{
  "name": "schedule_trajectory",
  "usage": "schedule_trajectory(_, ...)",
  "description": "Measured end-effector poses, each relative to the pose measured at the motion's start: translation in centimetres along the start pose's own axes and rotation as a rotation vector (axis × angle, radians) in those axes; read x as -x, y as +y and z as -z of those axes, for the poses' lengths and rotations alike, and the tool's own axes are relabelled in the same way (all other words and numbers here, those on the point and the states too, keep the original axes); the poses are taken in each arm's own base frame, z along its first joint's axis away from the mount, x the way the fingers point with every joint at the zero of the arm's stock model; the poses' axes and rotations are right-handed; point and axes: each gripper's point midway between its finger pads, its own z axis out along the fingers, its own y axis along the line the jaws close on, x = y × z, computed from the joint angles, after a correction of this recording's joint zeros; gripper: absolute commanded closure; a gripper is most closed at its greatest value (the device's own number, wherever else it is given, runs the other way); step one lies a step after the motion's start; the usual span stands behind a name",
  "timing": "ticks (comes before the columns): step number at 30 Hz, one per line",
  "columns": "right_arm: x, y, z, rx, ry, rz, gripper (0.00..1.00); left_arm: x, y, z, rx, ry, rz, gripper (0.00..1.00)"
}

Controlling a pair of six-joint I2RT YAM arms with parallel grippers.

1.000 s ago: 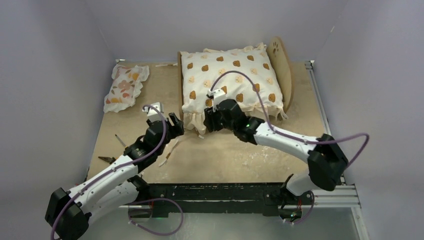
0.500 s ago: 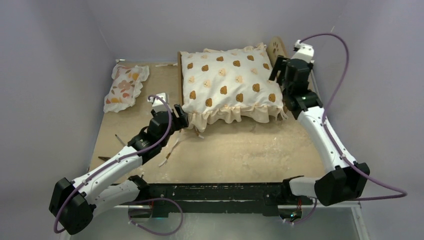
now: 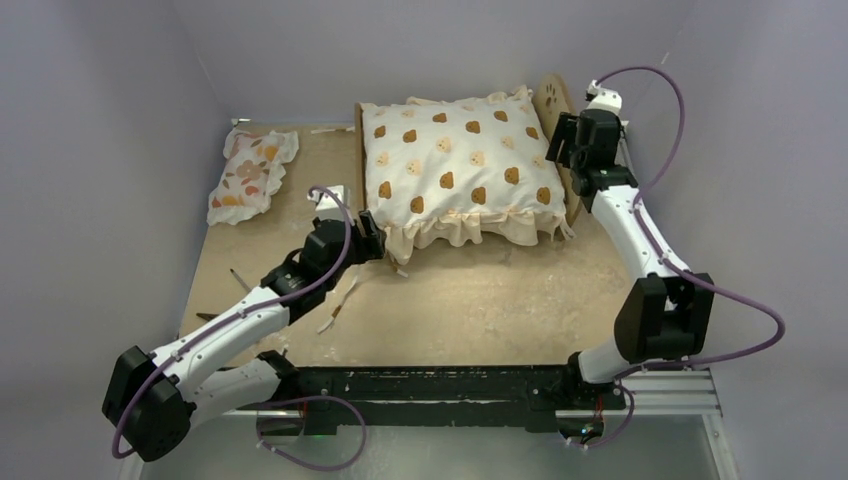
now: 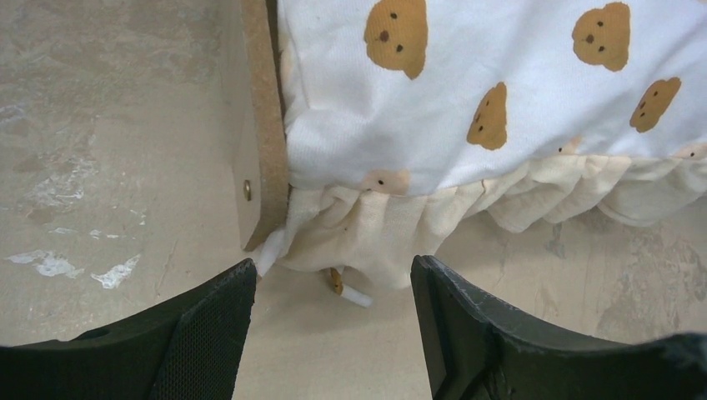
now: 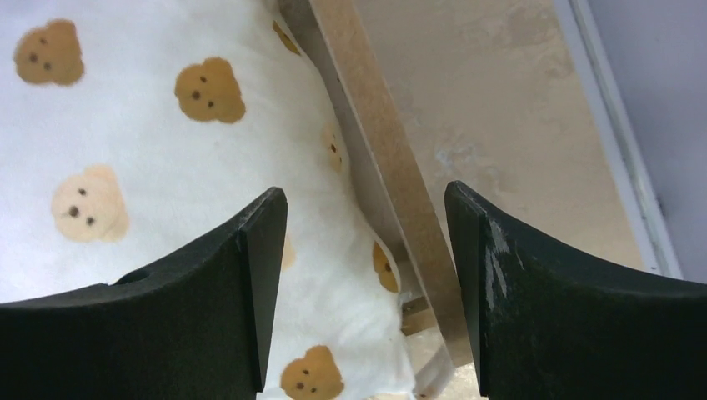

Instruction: Set up the pet bed

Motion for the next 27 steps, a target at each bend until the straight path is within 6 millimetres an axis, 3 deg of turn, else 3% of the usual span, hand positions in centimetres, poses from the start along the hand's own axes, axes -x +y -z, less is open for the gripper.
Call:
schedule_trajectory(6,-1.5,3.6,2.1,0.091,-0.002,0.025,0.3,-0.8,-1.3,-0.5,-0.048,0.051,-0.008,0.32)
schedule_trajectory(16,-4.5,18.8,8.4,0.48,0.017,-0.003,0.25,-1.9,-3.0,-0.8,-0.13,0.119,-0.011,0.32)
schedule_trajectory(19,-5.2,21.8,9.2,0.571,0.023,0.006,0.25,-2.5,-3.3,-0.9,-0.143,0.14,-0.013,0.32)
schedule_trajectory(23,-5.4,24.1,10.9,0.677,0.02,0.009,0.24,-2.8,-3.8,-1.0,-0.162,0.153,-0.007,0.32)
schedule_trajectory(27,-5.6,23.4,13.5,0.739,0.0,0.008,0.22,-2.7,-4.9,-1.1,-0.209,0.144,0.017,0.32)
